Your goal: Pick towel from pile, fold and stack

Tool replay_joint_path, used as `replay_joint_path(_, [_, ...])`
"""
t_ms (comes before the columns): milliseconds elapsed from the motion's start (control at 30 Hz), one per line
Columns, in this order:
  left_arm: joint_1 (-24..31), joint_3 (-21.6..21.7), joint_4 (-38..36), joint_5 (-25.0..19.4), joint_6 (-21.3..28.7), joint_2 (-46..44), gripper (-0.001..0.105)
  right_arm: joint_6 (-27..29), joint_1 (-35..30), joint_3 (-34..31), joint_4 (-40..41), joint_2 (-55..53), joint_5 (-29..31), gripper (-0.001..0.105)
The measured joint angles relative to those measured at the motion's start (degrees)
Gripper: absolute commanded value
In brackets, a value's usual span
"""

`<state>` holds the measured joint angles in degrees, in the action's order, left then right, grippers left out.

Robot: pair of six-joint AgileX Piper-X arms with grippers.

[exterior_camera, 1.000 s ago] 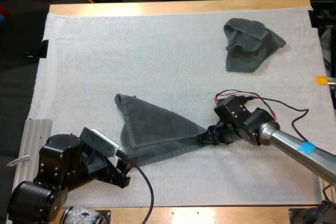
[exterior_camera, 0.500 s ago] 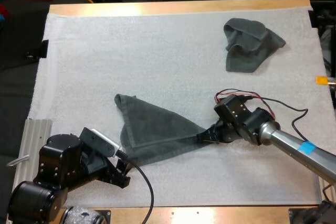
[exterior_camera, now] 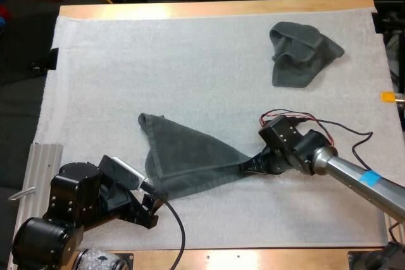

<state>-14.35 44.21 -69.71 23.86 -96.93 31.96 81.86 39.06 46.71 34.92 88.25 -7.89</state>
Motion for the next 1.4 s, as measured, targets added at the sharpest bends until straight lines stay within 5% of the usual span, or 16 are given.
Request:
replay_joint_path(100, [0.0,0.0,0.0,0.0,0.0,0.0,0.069,0.0,0.0,0.0,0.0,0.0,0.0,0.051])
replay_joint_path(433, [0.0,0.0,0.0,0.0,-0.1,0.0,0.069,0.0,0.0,0.0,-1.6,1.9,0.0,0.047])
replay_joint_path(500, [0.0,0.0,0.0,0.0,-0.1,0.0,0.069,0.0,0.0,0.0,-1.6,2.4,0.0,0.043])
replay_joint_path(667, [0.0,0.0,0.0,0.0,-0.1,0.0,0.069,0.0,0.0,0.0,-1.6,2.4,0.0,0.008])
replay_joint_path(733, [0.0,0.0,0.0,0.0,-0.1,0.0,0.069,0.0,0.0,0.0,-1.6,2.6,0.0,0.002])
replay_joint_path(1067, [0.0,-1.8,0.4,-4.2,-6.6,2.1,0.069,0.0,0.0,0.0,-1.6,3.1,-0.5,0.001])
replay_joint_path(1400, [0.0,-5.4,0.5,-5.1,-10.7,17.1,0.069,0.0,0.0,0.0,0.6,3.1,-0.7,0.001])
